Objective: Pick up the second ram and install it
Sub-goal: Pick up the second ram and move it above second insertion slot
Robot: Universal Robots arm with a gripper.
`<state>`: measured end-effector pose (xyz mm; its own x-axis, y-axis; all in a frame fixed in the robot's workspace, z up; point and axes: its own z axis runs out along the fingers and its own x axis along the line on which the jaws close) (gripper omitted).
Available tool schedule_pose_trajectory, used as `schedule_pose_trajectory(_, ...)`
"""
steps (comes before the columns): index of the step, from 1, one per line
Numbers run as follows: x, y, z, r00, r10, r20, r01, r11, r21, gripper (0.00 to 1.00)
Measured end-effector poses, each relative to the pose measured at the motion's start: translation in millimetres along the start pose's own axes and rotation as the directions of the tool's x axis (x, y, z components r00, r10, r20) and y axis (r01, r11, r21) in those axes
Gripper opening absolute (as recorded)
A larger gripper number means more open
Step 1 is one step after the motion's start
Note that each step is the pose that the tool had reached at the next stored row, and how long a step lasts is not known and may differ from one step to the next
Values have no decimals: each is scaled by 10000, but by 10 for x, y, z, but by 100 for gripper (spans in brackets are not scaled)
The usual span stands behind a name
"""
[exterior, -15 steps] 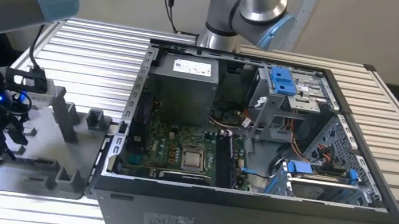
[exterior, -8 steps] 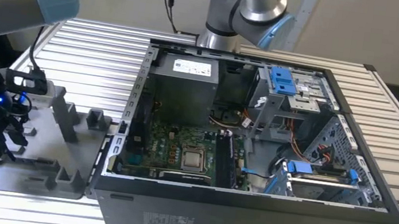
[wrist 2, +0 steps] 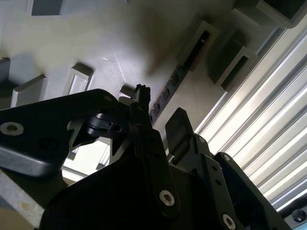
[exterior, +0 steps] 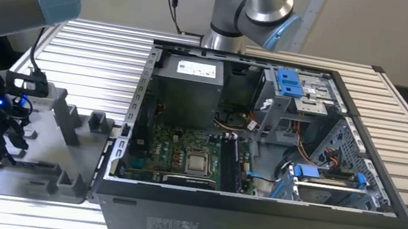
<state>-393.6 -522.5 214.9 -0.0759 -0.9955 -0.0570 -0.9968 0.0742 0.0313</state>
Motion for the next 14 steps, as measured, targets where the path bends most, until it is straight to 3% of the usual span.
schedule_pose_trajectory(12, 34, -5, 99, 10000, -2, 1, 2, 10000, 0, 42)
schedule_pose_trajectory(14, 37, -3, 118, 10000, -30, 32, 30, 10000, 0, 42)
